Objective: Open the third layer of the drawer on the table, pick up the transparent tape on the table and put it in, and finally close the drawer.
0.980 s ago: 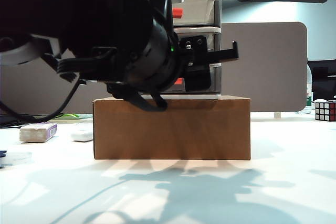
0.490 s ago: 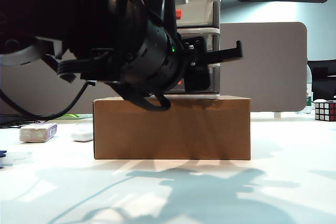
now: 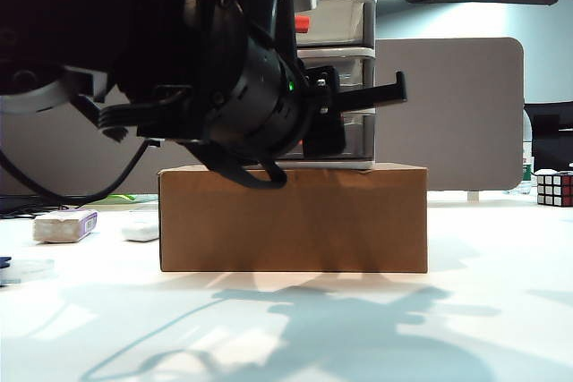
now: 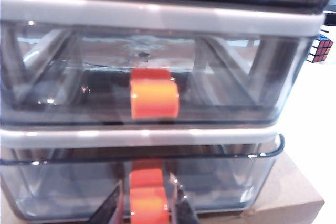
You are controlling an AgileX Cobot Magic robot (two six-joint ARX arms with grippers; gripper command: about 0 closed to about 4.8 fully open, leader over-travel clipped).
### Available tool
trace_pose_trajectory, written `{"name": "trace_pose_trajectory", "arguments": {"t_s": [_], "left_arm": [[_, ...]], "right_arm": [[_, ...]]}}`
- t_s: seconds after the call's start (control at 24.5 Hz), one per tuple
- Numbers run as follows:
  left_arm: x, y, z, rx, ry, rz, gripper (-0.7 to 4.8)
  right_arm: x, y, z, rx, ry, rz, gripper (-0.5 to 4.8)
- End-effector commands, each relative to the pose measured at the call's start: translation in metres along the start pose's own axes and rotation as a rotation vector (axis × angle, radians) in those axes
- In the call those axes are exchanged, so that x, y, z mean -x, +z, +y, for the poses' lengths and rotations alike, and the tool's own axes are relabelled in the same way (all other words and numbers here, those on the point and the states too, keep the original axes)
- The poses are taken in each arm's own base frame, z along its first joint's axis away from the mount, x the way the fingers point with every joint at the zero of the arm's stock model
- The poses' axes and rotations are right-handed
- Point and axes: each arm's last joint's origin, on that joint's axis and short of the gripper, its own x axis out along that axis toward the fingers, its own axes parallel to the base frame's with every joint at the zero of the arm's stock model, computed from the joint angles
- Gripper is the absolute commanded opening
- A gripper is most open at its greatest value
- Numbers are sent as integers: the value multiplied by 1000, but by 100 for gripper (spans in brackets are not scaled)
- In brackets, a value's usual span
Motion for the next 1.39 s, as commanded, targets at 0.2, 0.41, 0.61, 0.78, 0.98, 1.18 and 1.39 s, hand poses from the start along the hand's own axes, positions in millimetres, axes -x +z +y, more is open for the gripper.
{"name": "trace_pose_trajectory", "arguments": {"t_s": [0.2,0.41,0.61,0.78,0.98,1.18,1.39], "left_arm": [[0,2,-1,8,-19,-4,46],[0,0,-1,-6,-18,10,-6],[0,-2,-1,5,-18,21,-6],[0,-2,-1,4,-19,21,-6],[1,-3,-1,0,-37,29,-6],[3,-3,-3,-9,-48,28,-6],[14,0,-7,-18,-74,21,-6]], "right_arm": [[0,3,1,5,9,-19,-5],[0,5,1,11,11,-43,-5],[-12,12,-1,20,20,-128,-5],[-37,4,-7,7,32,-76,-5],[-59,3,-12,-6,29,-19,-5],[-79,4,-16,-6,35,-17,-5],[-86,0,-18,-9,31,-5,-5]]}}
